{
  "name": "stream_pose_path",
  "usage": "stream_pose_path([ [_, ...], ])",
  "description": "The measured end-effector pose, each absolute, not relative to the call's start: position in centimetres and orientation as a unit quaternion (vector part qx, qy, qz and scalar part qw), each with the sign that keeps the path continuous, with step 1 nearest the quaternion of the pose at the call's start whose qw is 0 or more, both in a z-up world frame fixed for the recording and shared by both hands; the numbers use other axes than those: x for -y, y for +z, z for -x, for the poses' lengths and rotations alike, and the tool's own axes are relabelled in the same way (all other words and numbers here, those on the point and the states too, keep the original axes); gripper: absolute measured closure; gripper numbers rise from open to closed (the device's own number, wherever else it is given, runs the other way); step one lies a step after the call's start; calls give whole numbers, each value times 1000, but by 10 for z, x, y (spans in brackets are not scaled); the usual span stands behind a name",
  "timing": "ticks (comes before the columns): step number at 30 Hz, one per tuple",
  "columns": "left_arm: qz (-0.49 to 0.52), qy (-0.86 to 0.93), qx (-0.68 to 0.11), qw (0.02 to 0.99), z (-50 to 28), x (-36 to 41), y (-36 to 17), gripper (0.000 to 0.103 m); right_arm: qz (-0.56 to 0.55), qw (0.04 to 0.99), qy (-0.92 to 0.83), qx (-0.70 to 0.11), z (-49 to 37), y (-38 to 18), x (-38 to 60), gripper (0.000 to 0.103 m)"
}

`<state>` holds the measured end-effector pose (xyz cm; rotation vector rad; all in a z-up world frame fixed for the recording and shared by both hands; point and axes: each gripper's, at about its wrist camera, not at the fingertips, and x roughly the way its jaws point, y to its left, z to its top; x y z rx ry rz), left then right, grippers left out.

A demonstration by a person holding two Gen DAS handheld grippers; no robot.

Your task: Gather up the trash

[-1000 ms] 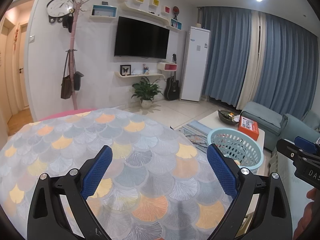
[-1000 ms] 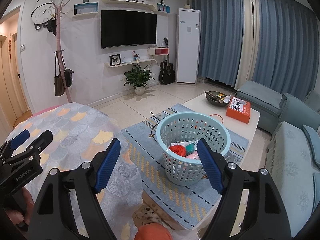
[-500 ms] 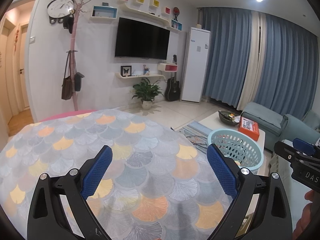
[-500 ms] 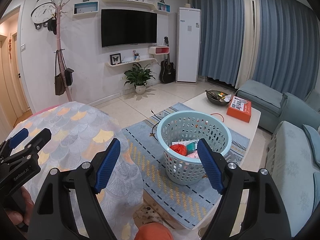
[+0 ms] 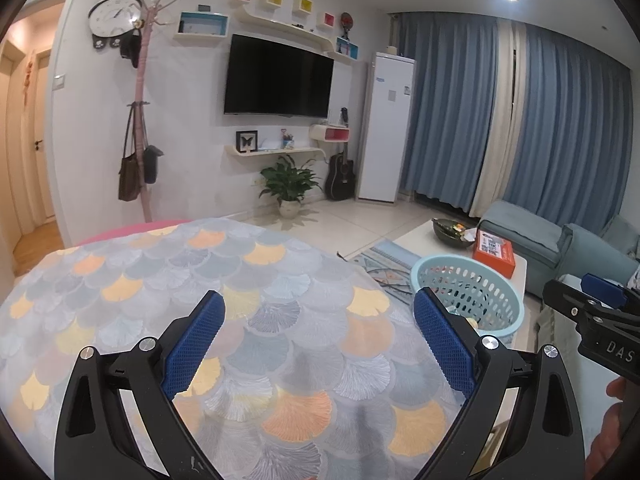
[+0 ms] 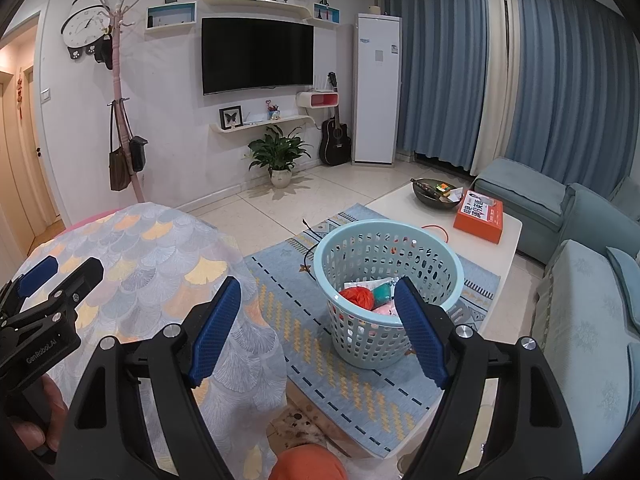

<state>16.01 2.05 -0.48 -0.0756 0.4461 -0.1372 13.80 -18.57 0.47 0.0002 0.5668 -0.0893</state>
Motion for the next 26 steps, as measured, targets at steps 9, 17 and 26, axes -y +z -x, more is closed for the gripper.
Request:
stream_pose_path([
  [9,36,-61,-220,973,-163,-23,-8,10,-1,959,-43,-281,-140,3,186,28],
  [17,33,-47,-206,977,-155,-22,-7,11,-1,958,-42,-283,-141,0,186,28],
  [26,45,-56,-214,974,-155,-24,-7,10,-1,958,-42,-282,-141,0,187,28],
])
